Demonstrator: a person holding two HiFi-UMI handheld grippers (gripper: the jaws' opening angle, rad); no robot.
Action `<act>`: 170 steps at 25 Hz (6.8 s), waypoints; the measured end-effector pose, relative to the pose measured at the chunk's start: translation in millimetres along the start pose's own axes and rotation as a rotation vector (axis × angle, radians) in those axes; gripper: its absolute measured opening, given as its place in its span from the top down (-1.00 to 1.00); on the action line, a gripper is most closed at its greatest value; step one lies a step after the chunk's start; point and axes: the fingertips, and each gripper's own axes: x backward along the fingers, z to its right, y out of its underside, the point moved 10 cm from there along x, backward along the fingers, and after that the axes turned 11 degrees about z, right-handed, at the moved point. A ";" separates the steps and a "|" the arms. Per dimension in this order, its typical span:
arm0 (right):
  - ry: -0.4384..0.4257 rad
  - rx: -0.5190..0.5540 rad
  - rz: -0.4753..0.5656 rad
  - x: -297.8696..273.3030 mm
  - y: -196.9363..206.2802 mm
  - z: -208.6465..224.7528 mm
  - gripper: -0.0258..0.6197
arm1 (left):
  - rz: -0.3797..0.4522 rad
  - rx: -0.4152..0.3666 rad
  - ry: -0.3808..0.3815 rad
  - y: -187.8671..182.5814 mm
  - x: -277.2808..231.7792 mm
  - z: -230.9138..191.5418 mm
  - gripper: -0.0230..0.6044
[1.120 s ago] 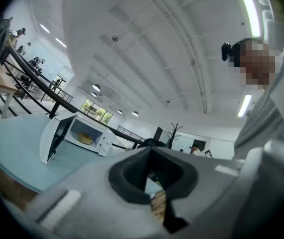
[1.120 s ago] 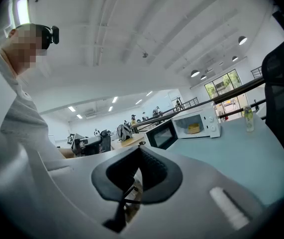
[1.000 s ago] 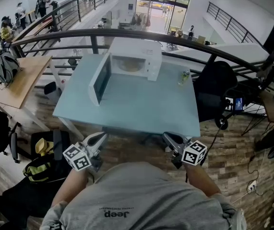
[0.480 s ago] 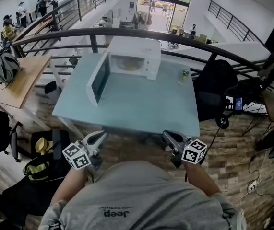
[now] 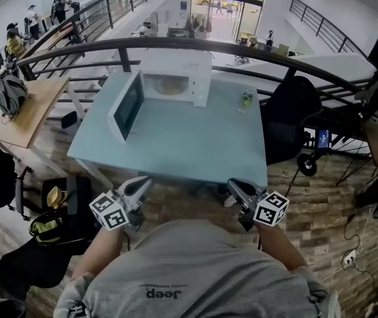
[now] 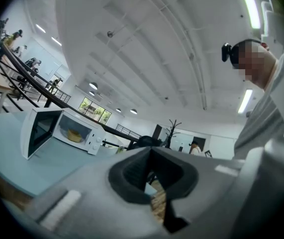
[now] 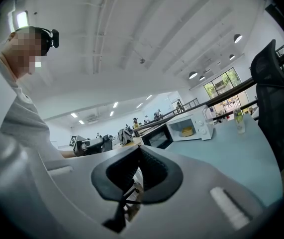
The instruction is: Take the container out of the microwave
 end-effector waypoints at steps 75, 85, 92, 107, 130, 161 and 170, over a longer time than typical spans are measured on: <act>-0.091 0.187 -0.280 -387.2 -45.2 241.8 0.91 | -0.005 0.043 -0.093 -64.0 -183.7 -356.9 0.84; -0.119 0.294 -0.302 -404.4 -58.7 278.5 0.91 | -0.049 0.065 -0.098 -36.4 -231.4 -350.4 0.84; -0.090 0.387 -0.323 -450.7 -55.9 294.8 0.91 | -0.075 0.052 -0.088 -35.6 -242.4 -379.8 0.84; -0.100 0.648 -0.493 -564.1 -14.7 339.6 0.74 | -0.122 0.085 -0.099 -21.8 -240.7 -421.6 0.84; -0.104 0.991 -0.810 -665.0 78.5 410.1 0.58 | -0.176 0.163 -0.083 -2.9 -227.7 -460.5 0.84; -0.271 0.901 -0.898 -676.5 73.1 366.8 0.87 | -0.121 0.175 -0.039 -24.4 -224.3 -456.9 0.84; -0.288 0.850 -0.898 -657.9 69.2 327.3 0.87 | -0.111 0.158 0.010 -43.8 -215.0 -441.9 0.84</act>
